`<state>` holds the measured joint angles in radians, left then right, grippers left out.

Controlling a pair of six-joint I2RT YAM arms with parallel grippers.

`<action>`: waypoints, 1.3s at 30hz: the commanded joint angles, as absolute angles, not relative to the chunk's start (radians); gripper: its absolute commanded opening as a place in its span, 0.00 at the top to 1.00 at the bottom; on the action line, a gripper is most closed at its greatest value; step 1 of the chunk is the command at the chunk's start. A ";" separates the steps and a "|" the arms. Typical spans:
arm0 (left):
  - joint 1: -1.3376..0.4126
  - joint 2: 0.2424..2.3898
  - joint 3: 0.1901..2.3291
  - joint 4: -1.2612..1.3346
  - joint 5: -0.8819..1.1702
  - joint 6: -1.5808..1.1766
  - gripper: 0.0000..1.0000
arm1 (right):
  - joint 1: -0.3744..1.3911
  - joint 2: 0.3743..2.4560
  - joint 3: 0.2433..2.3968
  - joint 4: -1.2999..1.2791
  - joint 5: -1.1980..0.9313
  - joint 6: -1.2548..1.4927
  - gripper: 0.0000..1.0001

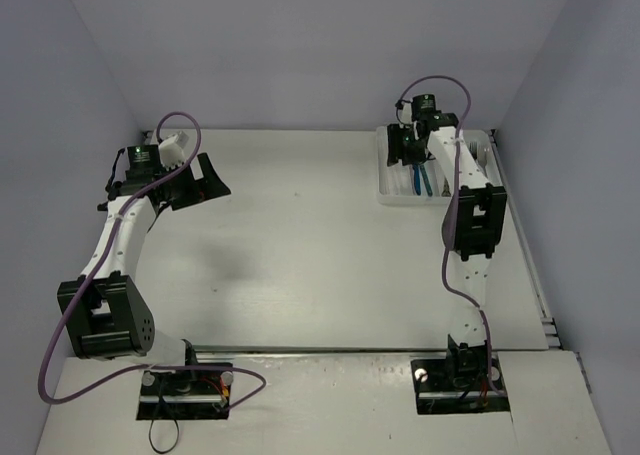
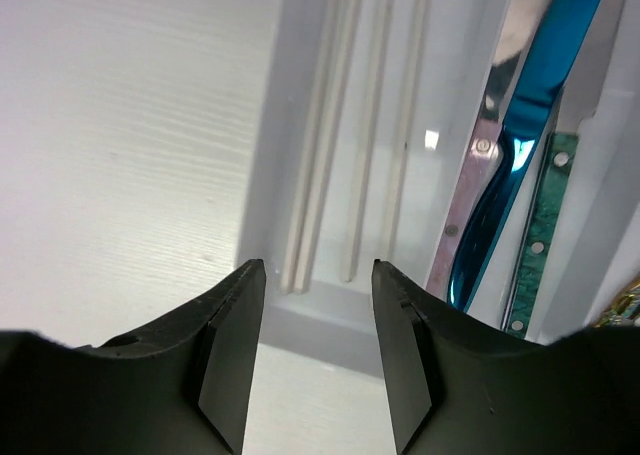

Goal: Sort the eating utensils into containers

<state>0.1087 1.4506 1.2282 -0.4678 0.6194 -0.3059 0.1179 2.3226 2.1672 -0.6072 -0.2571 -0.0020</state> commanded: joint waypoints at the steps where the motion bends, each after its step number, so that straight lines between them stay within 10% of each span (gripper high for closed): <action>1: 0.094 1.425 1.276 -0.447 0.596 -0.280 0.07 | 0.129 2.114 2.275 -0.588 -0.332 -0.026 0.57; 15: -0.056 1.407 1.236 -0.564 0.441 -0.041 0.07 | 0.256 1.728 1.562 -0.291 -0.088 -0.102 0.52; 20: -0.058 1.358 1.184 -0.564 0.435 0.016 0.07 | 0.315 1.600 1.361 -0.204 0.010 -0.097 0.01; 39: -0.057 1.117 0.955 -0.515 0.250 0.149 0.07 | 0.322 1.319 0.974 0.023 0.172 -0.107 0.00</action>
<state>-0.0597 1.1764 0.9665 -0.5758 0.2990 0.1210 0.3271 1.3823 1.0133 -0.0851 0.1035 -0.1069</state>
